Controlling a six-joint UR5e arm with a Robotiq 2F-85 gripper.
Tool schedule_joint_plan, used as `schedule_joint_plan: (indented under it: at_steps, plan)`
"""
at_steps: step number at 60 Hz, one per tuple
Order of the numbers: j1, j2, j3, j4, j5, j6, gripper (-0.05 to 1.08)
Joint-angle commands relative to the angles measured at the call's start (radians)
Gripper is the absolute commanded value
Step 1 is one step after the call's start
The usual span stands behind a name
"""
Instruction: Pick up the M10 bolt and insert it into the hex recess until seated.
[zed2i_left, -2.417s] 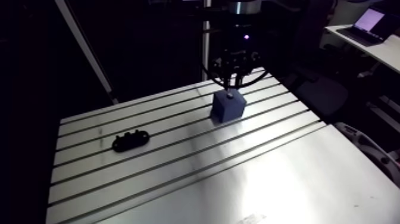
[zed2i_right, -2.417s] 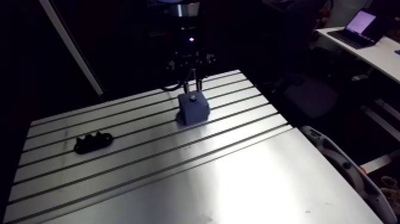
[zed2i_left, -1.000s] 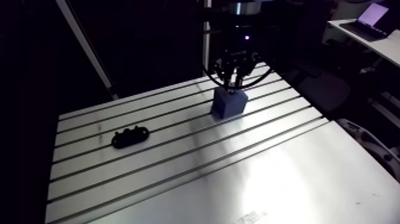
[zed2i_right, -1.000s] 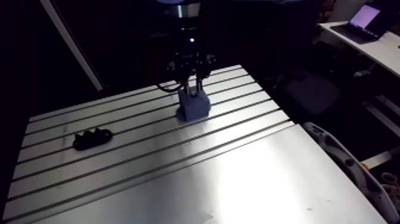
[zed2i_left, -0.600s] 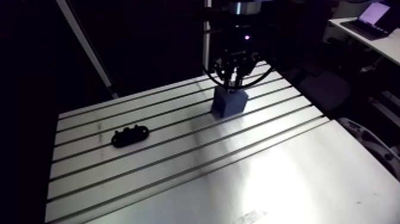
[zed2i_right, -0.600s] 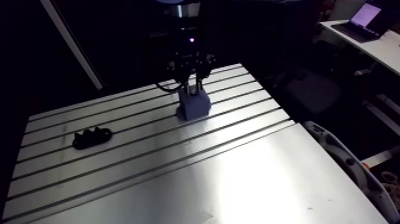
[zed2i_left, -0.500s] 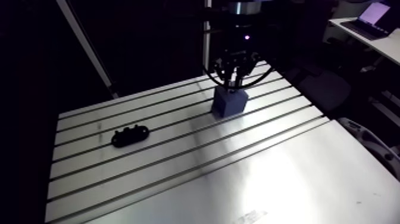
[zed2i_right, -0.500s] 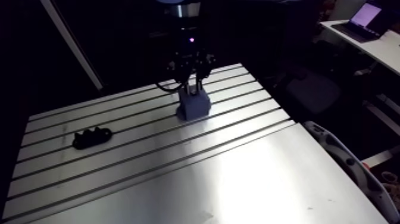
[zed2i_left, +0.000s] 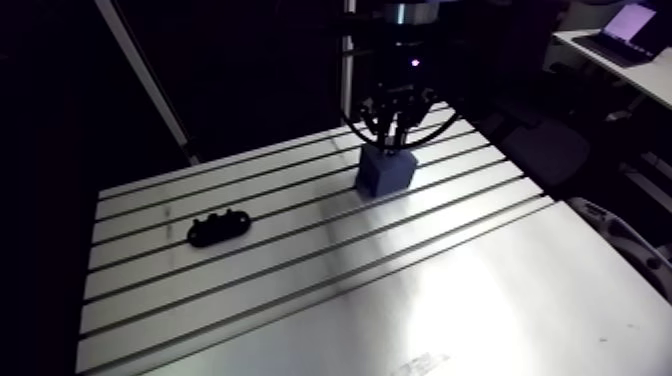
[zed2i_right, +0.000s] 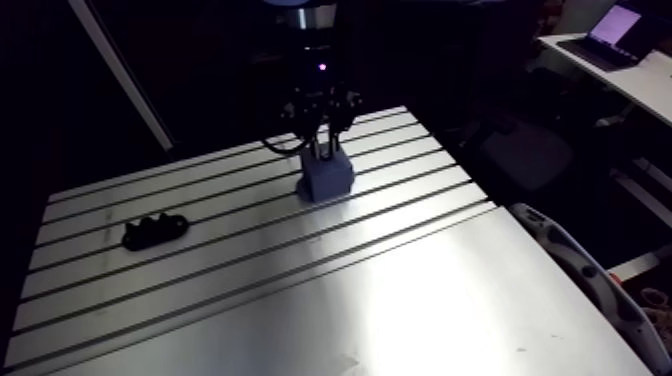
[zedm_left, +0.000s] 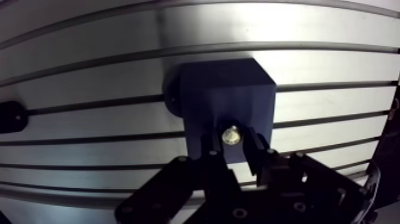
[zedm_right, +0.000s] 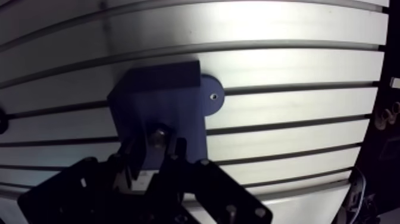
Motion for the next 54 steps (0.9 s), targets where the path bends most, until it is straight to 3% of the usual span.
schedule_joint_plan:
  at_steps: [1,54]
  plan:
    - [0.001,0.0,0.0,0.001,-0.001,0.0,0.66]
    - [0.003,0.0,0.002,0.0,-0.001,-0.05,0.68]
